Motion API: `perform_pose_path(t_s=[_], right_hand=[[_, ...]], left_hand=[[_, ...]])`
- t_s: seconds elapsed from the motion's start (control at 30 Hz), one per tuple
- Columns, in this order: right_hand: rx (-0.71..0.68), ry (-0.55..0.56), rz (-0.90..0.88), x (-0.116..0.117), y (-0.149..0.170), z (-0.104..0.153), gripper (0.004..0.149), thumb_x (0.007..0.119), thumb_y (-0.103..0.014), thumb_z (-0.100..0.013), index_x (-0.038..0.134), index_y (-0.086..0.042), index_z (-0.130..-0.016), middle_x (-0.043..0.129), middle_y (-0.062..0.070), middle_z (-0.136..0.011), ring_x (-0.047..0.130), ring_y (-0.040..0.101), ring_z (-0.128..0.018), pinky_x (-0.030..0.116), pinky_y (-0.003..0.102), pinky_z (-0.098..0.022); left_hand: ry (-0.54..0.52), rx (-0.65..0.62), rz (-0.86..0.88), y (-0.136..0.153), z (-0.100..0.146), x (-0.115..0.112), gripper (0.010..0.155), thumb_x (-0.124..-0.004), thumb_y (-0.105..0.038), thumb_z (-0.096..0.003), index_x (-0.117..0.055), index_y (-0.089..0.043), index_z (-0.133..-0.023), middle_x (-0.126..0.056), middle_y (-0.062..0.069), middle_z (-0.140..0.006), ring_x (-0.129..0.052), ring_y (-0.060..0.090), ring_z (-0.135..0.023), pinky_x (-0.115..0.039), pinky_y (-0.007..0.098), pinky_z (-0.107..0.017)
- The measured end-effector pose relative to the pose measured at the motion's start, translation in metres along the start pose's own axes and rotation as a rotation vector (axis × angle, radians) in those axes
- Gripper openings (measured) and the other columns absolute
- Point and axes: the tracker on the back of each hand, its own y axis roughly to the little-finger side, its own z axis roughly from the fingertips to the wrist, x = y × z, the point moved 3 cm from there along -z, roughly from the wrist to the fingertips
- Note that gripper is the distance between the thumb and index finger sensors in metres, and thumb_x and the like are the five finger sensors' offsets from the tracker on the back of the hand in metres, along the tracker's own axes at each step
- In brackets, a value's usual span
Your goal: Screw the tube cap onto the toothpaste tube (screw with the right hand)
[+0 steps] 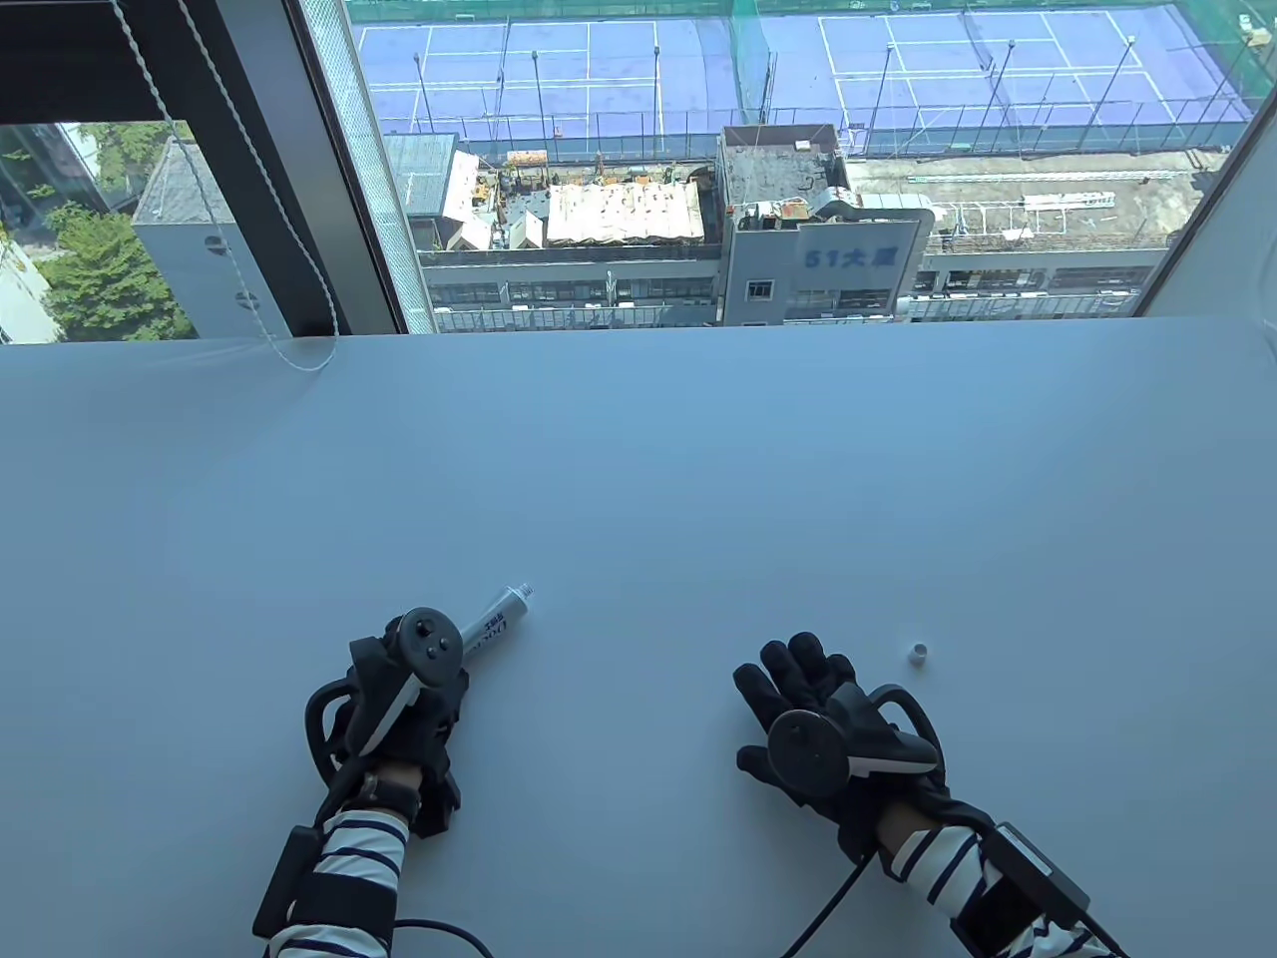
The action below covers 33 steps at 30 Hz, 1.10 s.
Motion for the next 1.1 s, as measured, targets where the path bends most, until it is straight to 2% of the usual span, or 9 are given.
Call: perform_pose_path(t_s=[0.07,0.13,0.23,0.37,0.47,0.53,0.6,0.83,1.1], right_hand=[[0.053,0.032,0.024,-0.004,0.004,0.001,0.078,0.045,-0.048,-0.067,0.005,0.0,-0.113,0.001,0.037,-0.113,0.0,0.063,-0.095,0.016,0.072,-0.062],[0.225,0.096,0.064,-0.014,0.016,0.005,0.078,0.045,-0.048,-0.067,0.008,0.002,-0.113,0.007,0.038,-0.115,0.004,0.065,-0.096,0.018,0.073,-0.062],[0.357,0.107,0.05,-0.025,0.037,0.013,0.081,0.046,-0.051,-0.067,0.01,0.004,-0.115,0.01,0.041,-0.114,0.006,0.068,-0.096,0.018,0.074,-0.061],[0.51,0.097,0.04,-0.029,0.073,0.026,0.084,0.049,-0.053,-0.066,0.014,0.005,-0.116,0.018,0.046,-0.113,0.019,0.074,-0.095,0.023,0.077,-0.062],[0.591,0.069,0.046,-0.026,0.1,0.035,0.082,0.051,-0.051,-0.066,0.017,0.005,-0.116,0.03,0.048,-0.111,0.031,0.074,-0.094,0.03,0.079,-0.062],[0.612,0.075,0.028,-0.023,0.11,0.037,0.078,0.055,-0.047,-0.066,0.023,0.003,-0.116,0.041,0.047,-0.109,0.042,0.072,-0.092,0.035,0.078,-0.061],[0.62,0.076,0.015,-0.018,0.118,0.039,0.074,0.057,-0.044,-0.066,0.027,0.002,-0.116,0.048,0.045,-0.107,0.05,0.07,-0.089,0.039,0.077,-0.061],[0.596,0.133,0.119,-0.015,0.113,0.032,0.058,0.064,-0.032,-0.065,0.049,0.0,-0.111,0.066,0.04,-0.095,0.07,0.059,-0.076,0.054,0.071,-0.055],[0.574,0.112,0.239,-0.016,0.101,0.024,0.046,0.068,-0.021,-0.063,0.063,0.003,-0.102,0.076,0.035,-0.084,0.082,0.047,-0.063,0.066,0.064,-0.049]], left_hand=[[-0.017,-0.025,-0.052,-0.006,0.002,0.001,0.051,-0.081,-0.049,-0.0522,-0.059,-0.024,-0.09,-0.063,0.017,-0.109,-0.067,0.042,-0.102,-0.059,0.059,-0.076],[-0.037,-0.041,-0.097,-0.012,0.004,0.002,0.05,-0.081,-0.05,-0.0529,-0.06,-0.023,-0.09,-0.066,0.017,-0.106,-0.071,0.041,-0.099,-0.063,0.058,-0.074],[-0.098,-0.063,-0.136,-0.018,0.008,0.008,0.049,-0.081,-0.051,-0.0523,-0.062,-0.024,-0.088,-0.074,0.014,-0.1,-0.08,0.038,-0.094,-0.069,0.054,-0.07],[-0.132,-0.127,-0.054,-0.03,0.016,0.016,0.05,-0.081,-0.054,-0.0504,-0.061,-0.026,-0.087,-0.076,0.011,-0.097,-0.084,0.034,-0.09,-0.071,0.051,-0.069],[-0.175,-0.197,-0.049,-0.045,0.025,0.022,0.054,-0.08,-0.056,-0.0505,-0.056,-0.031,-0.092,-0.075,0.01,-0.097,-0.084,0.035,-0.087,-0.071,0.05,-0.069],[-0.195,-0.232,-0.058,-0.052,0.03,0.024,0.065,-0.079,-0.058,-0.0478,-0.05,-0.035,-0.101,-0.075,0.009,-0.097,-0.085,0.034,-0.086,-0.071,0.049,-0.069],[-0.206,-0.273,-0.049,-0.059,0.035,0.025,0.068,-0.08,-0.06,-0.0449,-0.052,-0.036,-0.102,-0.076,0.009,-0.096,-0.085,0.032,-0.084,-0.071,0.048,-0.069],[-0.206,-0.347,-0.036,-0.07,0.042,0.023,0.071,-0.082,-0.065,-0.0388,-0.063,-0.032,-0.099,-0.081,0.007,-0.092,-0.089,0.03,-0.08,-0.072,0.047,-0.068],[-0.201,-0.356,-0.037,-0.071,0.042,0.022,0.071,-0.082,-0.066,-0.0384,-0.064,-0.032,-0.099,-0.081,0.007,-0.091,-0.089,0.029,-0.08,-0.073,0.047,-0.068]])
